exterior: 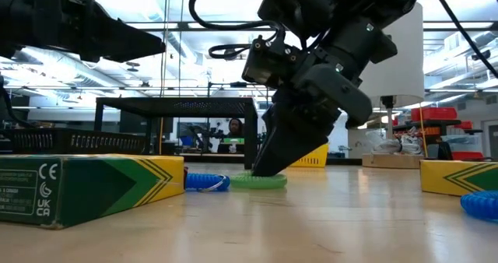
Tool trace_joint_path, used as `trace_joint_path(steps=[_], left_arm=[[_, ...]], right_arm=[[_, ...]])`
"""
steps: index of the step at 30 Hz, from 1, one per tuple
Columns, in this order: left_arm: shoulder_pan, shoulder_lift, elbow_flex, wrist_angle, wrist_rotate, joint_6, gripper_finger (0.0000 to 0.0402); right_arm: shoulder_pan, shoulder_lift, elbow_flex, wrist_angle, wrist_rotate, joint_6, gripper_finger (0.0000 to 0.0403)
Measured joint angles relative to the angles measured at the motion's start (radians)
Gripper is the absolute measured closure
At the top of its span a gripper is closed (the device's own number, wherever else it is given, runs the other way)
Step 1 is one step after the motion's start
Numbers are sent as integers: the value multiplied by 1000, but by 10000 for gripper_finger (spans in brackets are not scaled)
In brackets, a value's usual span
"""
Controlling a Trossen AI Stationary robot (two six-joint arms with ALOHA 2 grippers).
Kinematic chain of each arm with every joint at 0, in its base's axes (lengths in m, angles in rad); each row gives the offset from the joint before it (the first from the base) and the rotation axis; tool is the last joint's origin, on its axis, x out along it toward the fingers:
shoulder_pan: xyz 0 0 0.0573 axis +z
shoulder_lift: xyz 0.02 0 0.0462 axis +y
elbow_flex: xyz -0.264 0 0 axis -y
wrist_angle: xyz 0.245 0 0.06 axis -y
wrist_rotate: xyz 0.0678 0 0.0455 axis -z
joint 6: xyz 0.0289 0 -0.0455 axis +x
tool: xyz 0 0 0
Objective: Pick & Place Office Desk Supplies
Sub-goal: Put the green spring keychain into the yellow bin
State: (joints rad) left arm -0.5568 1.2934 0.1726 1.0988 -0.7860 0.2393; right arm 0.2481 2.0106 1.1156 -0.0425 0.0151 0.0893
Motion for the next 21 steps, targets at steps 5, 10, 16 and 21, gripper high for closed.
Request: trace_joint_path(steps=[5, 10, 16, 21], left_arm=[[0, 0, 0, 0, 0, 0, 168], [0, 0, 0, -1, 0, 0, 168], [0, 0, 0, -4, 1, 0, 168], [0, 0, 0, -5, 1, -1, 168]], right_arm=[[2, 0, 0, -2, 2, -7, 388], [21, -26, -5, -10, 55, -12, 389], [60, -123, -5, 41, 183, -51, 392], [92, -225, -5, 85, 318, -135, 392]])
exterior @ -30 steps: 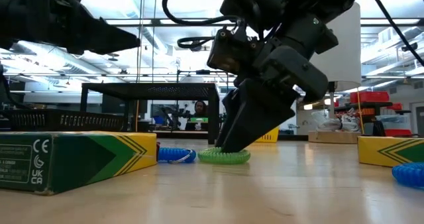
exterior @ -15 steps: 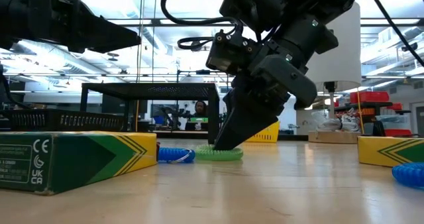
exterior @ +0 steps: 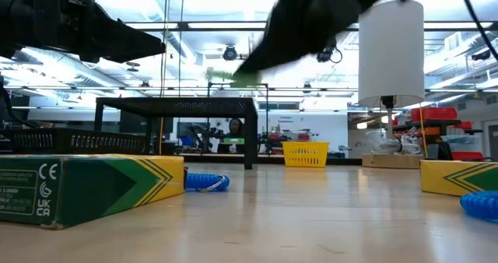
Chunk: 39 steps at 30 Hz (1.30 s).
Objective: Pick & Place Office Desk Supplies
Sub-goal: Put the green spring keychain into the yellow bin
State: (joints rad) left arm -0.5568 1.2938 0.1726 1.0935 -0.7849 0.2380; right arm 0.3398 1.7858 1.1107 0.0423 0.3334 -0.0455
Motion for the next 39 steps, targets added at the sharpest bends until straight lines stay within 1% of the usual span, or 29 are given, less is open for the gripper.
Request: trace_joint_path(steps=[4, 7, 9, 11, 14, 17, 19, 23, 32, 36, 39], left_arm=[[0, 0, 0, 0, 30, -4, 168], [0, 0, 0, 1, 35, -6, 168], [0, 0, 0, 1, 35, -6, 168], [0, 0, 0, 2, 38, -6, 168], [1, 0, 0, 2, 38, -6, 168], [1, 0, 0, 2, 38, -6, 168], [1, 0, 0, 3, 38, -6, 168], [1, 0, 0, 2, 39, -6, 168], [1, 0, 0, 0, 38, -6, 168], [4, 0, 0, -1, 38, -6, 168], [16, 0, 0, -1, 38, -6, 168]], right_arm=[[-1, -77, 1, 31, 102, -115, 392], [-24, -132, 1, 70, 108, -194, 392], [-53, -162, 1, 102, 67, -235, 392], [-92, -187, -4, 133, 1, -264, 392], [-169, -224, -31, 216, -139, -281, 392], [-263, -251, -84, 337, -285, -269, 392], [-326, -264, -119, 385, -309, -259, 393], [-453, -288, -191, 425, -288, -258, 393], [-726, -297, -336, 413, -192, -205, 393], [-826, -297, -367, 397, -146, -195, 393], [-888, -295, -367, 343, -107, -188, 393]])
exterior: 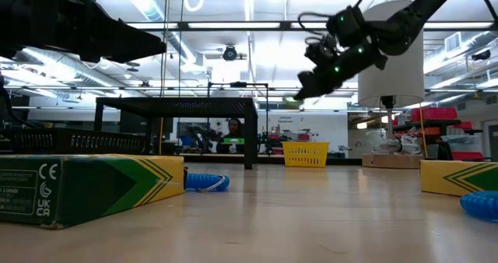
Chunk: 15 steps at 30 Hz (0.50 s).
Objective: Pick & Place Office Desk Supplies
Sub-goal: Put the green spring keychain into the yellow bin
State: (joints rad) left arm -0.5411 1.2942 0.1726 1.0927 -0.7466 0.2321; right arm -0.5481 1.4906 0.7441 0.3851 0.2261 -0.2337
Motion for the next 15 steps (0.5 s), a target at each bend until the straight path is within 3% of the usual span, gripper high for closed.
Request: trace_joint_path(steps=[7, 15], left_arm=[[39, 0, 0, 1, 46, 0, 168], [59, 0, 0, 7, 52, 4, 168]], right_arm=[[-83, 4, 0, -83, -19, 45, 393], [-120, 106, 0, -140, -72, 63, 393]])
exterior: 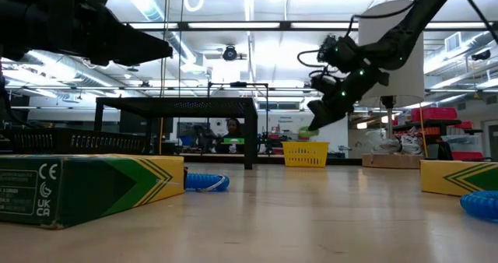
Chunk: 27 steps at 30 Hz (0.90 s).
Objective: Pick & Place Office Desk Supplies
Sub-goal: Put the green spring keychain into the yellow bin, then put the bottom blue spring keychain into the yellow bin
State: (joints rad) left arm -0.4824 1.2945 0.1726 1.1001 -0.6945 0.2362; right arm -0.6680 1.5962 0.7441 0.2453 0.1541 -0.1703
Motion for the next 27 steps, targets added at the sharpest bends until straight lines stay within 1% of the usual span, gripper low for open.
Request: trace_joint_path(steps=[2, 3, 14, 18, 22, 24, 27], left_arm=[[0, 0, 0, 6, 0, 6, 168], [0, 0, 0, 9, 0, 8, 168], [0, 0, 0, 11, 0, 14, 168], [0, 0, 0, 11, 0, 14, 168], [0, 0, 0, 11, 0, 14, 168], [0, 0, 0, 10, 0, 14, 168], [0, 0, 0, 11, 0, 14, 168]], right_arm=[[1, 18, 0, 10, -1, 5, 391], [1, 23, 0, 9, -1, 12, 384], [1, 29, 0, 11, -28, 36, 248], [13, 28, 0, 12, -35, 36, 210], [61, 17, 0, 4, -110, 54, 195], [108, 11, 1, 8, -147, 75, 194], [202, 7, 1, 4, -173, 96, 198]])
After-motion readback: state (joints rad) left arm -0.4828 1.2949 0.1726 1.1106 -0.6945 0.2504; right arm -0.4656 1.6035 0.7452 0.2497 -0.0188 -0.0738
